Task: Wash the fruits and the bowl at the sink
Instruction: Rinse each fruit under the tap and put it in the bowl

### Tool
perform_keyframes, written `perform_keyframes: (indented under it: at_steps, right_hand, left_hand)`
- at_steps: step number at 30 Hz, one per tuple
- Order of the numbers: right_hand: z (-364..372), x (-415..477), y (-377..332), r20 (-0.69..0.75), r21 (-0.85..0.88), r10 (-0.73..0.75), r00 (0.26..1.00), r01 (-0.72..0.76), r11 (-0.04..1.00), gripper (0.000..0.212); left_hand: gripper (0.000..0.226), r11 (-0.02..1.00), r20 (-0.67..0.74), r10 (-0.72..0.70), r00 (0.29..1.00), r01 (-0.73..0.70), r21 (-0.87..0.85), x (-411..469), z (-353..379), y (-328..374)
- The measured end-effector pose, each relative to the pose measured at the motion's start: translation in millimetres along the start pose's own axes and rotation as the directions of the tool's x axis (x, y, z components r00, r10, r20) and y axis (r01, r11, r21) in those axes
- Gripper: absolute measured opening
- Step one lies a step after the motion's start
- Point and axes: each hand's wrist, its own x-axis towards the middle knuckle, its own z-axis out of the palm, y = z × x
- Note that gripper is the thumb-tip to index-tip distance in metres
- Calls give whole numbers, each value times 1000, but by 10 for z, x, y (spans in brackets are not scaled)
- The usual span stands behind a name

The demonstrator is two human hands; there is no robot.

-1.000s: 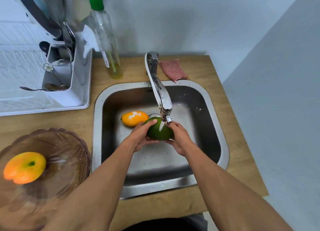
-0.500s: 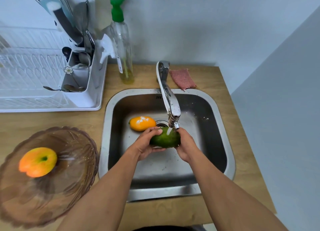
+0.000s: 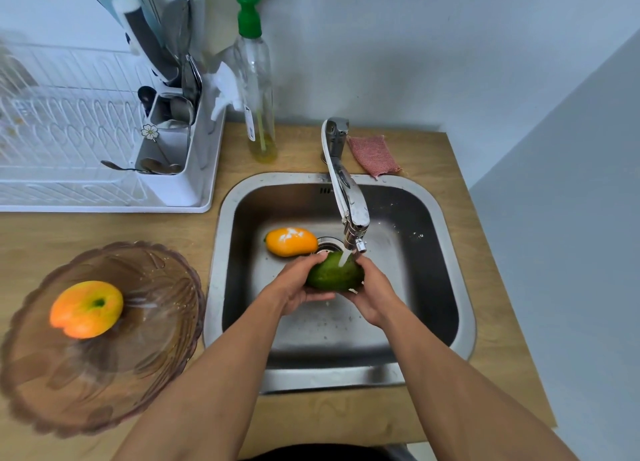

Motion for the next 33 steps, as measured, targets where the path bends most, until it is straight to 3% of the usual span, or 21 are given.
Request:
perform_keyframes:
  at_steps: [2, 6, 13, 18, 23, 26, 29, 33]
  right_hand:
    - [12, -13, -10, -8, 69, -3, 1000, 3, 998, 28]
    - [35, -20, -32, -36, 50, -5, 999, 7, 999, 25]
    - [8, -30, -30, 115, -30, -33, 993, 37, 999, 21]
    - [62, 5, -2, -5, -310, -35, 999, 32, 950, 24]
    - [68, -22, -11, -103, -429, -52, 993, 3, 903, 41]
    - [-1, -38, -27, -47, -597, -110, 993, 61, 800, 47]
    - [-63, -47, -29, 16, -658, -156, 988, 128, 742, 46]
    - [-71, 8, -106, -40, -652, -200, 979, 126, 747, 51]
  left_hand:
    - [40, 999, -11, 23, 1000, -23, -33, -9, -21, 3]
    - [46, 994, 7, 54, 999, -53, -93, -20, -50, -68]
    - [36, 986, -30, 75, 997, -79, -145, -20, -72, -116]
    - [42, 999, -35, 47, 998, -46, 25, -47, -98, -101]
    - [49, 994, 15, 50, 999, -51, 99, -79, -149, -97]
    - [53, 963, -69, 112, 991, -92, 253, -76, -113, -65]
    - [69, 914, -157, 166, 974, -92, 395, -54, -55, -51]
    - [67, 926, -130, 138, 982, -81, 370, -40, 82, -13]
